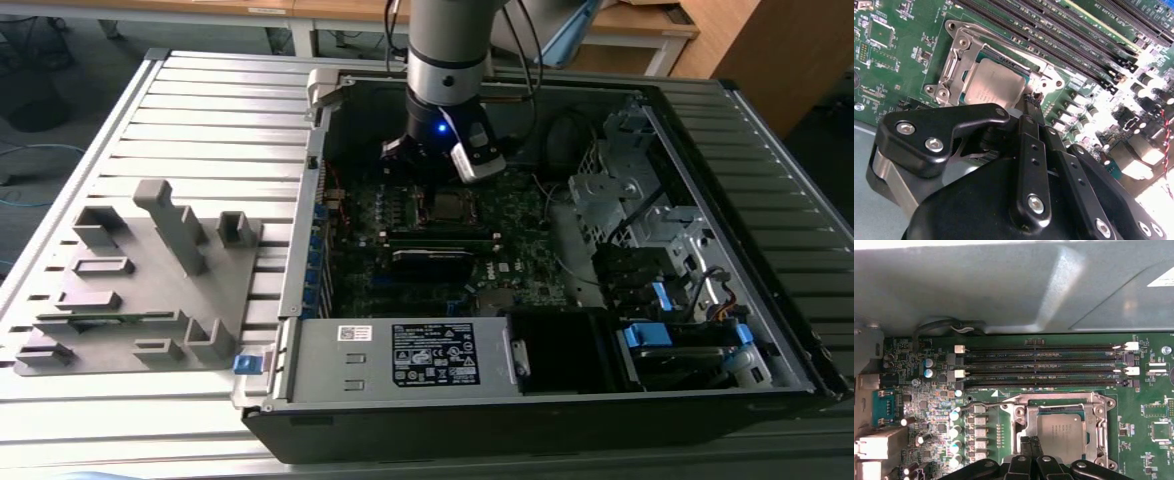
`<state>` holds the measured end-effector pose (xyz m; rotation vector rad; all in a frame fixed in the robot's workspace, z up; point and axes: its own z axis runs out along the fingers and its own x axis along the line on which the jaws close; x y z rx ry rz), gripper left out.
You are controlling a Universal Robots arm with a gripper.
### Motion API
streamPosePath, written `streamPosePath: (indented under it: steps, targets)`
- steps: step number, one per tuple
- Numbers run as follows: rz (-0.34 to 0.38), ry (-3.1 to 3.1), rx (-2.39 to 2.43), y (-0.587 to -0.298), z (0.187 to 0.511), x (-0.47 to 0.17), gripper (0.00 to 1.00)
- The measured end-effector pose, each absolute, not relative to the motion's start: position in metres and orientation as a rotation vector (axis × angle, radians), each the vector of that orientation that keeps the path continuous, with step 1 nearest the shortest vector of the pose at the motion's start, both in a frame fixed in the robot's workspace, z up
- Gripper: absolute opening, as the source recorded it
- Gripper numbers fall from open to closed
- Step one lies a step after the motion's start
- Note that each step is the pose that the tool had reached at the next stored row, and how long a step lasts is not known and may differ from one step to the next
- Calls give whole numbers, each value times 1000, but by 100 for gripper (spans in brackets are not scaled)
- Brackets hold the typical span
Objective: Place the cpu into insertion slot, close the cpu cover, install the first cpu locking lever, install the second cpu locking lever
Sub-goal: 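Close the cpu cover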
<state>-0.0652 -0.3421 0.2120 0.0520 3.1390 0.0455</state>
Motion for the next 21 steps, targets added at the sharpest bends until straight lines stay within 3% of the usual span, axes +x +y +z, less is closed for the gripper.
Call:
streamPosePath:
  steps: [21]
  targets:
    - [46,3138,52,-342,210,-67,11]
